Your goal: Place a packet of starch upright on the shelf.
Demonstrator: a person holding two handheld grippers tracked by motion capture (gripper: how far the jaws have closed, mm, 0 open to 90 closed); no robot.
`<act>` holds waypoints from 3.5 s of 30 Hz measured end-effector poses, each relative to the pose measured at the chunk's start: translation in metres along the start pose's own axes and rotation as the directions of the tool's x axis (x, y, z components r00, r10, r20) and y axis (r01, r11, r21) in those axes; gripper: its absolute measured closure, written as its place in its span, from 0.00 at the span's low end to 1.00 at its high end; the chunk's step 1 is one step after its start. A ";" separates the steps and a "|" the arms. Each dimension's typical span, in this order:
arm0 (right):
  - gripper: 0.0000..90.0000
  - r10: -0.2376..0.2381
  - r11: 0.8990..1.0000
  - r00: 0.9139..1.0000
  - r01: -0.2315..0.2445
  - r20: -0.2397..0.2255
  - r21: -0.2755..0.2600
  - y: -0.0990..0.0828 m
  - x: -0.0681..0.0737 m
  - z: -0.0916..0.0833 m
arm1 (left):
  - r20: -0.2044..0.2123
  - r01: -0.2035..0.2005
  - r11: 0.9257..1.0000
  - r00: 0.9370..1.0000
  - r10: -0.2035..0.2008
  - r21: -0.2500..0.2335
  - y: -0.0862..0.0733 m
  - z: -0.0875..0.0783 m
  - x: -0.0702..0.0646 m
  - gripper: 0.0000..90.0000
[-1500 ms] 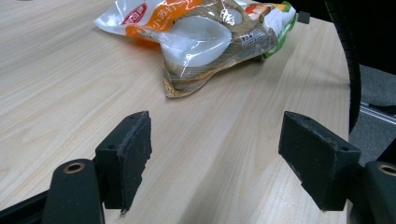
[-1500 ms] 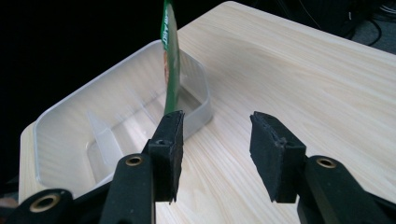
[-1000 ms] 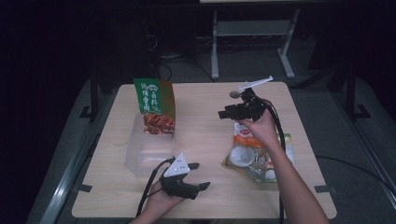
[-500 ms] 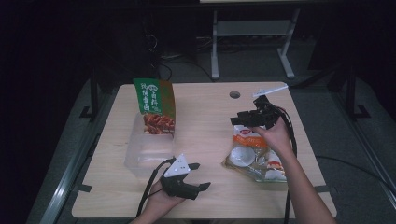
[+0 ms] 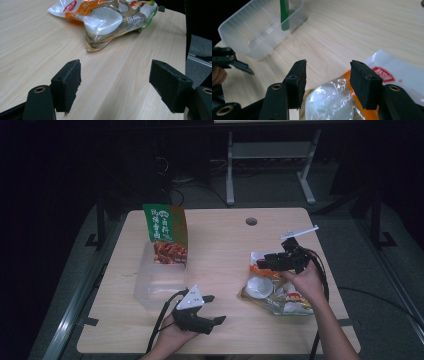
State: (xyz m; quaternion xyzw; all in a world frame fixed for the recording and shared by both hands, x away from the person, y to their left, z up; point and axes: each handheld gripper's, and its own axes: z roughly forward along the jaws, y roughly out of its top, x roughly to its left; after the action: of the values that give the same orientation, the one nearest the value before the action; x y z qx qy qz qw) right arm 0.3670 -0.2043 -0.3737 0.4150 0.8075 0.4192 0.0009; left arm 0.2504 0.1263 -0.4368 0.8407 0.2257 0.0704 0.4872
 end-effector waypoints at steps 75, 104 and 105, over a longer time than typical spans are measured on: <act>0.95 0.205 0.979 0.975 -0.205 0.084 -0.004 -0.067 -0.042 0.001 | 0.004 -0.001 1.000 1.000 0.001 0.020 -0.001 0.003 0.001 0.28; 1.00 0.021 0.989 0.989 -0.041 -0.146 -0.140 -0.042 0.018 -0.013 | 0.004 0.026 0.999 1.000 -0.026 0.019 -0.001 0.008 0.007 0.28; 1.00 0.006 0.990 0.990 -0.026 -0.144 -0.138 -0.040 0.023 -0.012 | 0.003 0.024 1.000 1.000 -0.024 0.019 -0.001 0.008 0.007 0.28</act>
State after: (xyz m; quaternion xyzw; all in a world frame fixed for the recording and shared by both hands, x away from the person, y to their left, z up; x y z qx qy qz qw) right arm 0.3209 -0.2097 -0.3851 0.3895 0.7707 0.5033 -0.0313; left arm 0.2589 0.1236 -0.4420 0.8427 0.2356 0.0611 0.4802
